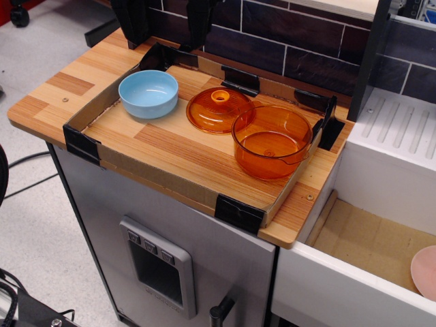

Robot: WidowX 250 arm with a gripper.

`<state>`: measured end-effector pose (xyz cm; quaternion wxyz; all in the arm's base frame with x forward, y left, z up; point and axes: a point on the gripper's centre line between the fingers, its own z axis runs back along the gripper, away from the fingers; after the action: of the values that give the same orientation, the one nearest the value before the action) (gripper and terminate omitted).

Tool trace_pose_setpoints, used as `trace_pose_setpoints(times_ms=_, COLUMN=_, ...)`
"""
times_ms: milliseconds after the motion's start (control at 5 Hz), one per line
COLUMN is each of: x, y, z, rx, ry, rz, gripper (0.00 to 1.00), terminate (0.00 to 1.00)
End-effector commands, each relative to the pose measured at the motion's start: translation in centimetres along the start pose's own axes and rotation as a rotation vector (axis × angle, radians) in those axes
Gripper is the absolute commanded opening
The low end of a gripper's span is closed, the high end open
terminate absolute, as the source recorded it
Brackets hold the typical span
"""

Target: Put lid on pot

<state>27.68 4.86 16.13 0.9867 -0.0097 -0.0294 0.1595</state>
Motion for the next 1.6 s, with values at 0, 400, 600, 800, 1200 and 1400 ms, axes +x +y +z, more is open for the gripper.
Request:
trace_pose_setpoints(times_ms=0, x=0.0, y=0.0, z=0.0, rx=0.0, ry=0.0, rz=0.0, gripper=1.0, terminate=0.0)
trace_pose_setpoints(times_ms=400, x=5.5, y=0.5, z=-2.1, rx=-0.043, ry=-0.037, rz=0.09, gripper=1.0, terminate=0.0)
trace_pose_setpoints(times_ms=600, x=7.8, y=0.6, z=-3.1, rx=-0.069, ry=-0.076, rz=0.154, gripper=1.0, terminate=0.0)
trace_pose_setpoints(times_ms=800, x=9.5, y=0.5, z=-3.9, rx=-0.083, ry=-0.107, rz=0.207, gripper=1.0, terminate=0.0)
trace_pose_setpoints(times_ms=1200, x=11.6, y=-0.7, z=-6.7, rx=-0.059, ry=-0.113, rz=0.268, gripper=1.0, terminate=0.0)
trace_pose_setpoints(times_ms=1400, x=11.8, y=-1.6, z=-8.1, rx=-0.053, ry=-0.099, rz=0.27, gripper=1.0, terminate=0.0)
